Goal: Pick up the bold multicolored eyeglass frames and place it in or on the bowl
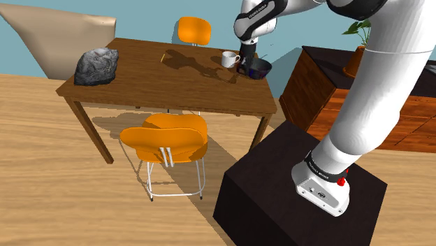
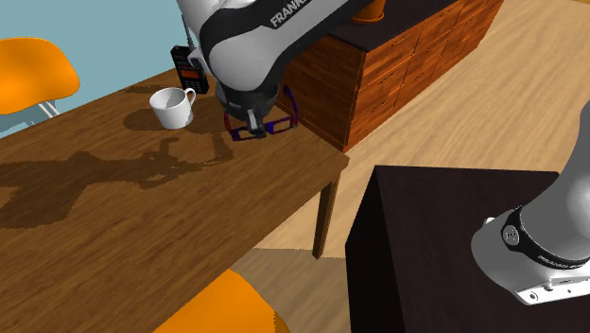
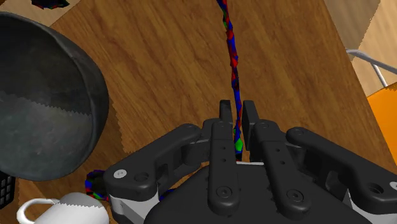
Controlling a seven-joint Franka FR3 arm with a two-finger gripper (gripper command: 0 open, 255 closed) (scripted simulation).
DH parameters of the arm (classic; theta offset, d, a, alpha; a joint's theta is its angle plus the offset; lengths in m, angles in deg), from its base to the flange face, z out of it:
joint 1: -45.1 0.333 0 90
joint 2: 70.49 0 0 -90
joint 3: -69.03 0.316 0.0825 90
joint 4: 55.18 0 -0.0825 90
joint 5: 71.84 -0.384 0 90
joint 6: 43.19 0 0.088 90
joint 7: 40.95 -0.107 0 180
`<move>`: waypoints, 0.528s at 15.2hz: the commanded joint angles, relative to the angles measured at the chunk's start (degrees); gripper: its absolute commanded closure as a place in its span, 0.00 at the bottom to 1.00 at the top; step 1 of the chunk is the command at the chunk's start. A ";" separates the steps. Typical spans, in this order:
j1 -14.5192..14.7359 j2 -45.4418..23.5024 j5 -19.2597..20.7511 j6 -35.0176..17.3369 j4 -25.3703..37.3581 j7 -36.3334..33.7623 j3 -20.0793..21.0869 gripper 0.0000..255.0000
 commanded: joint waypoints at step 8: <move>0.25 3.47 0.40 6.11 2.69 0.39 -0.18 1.00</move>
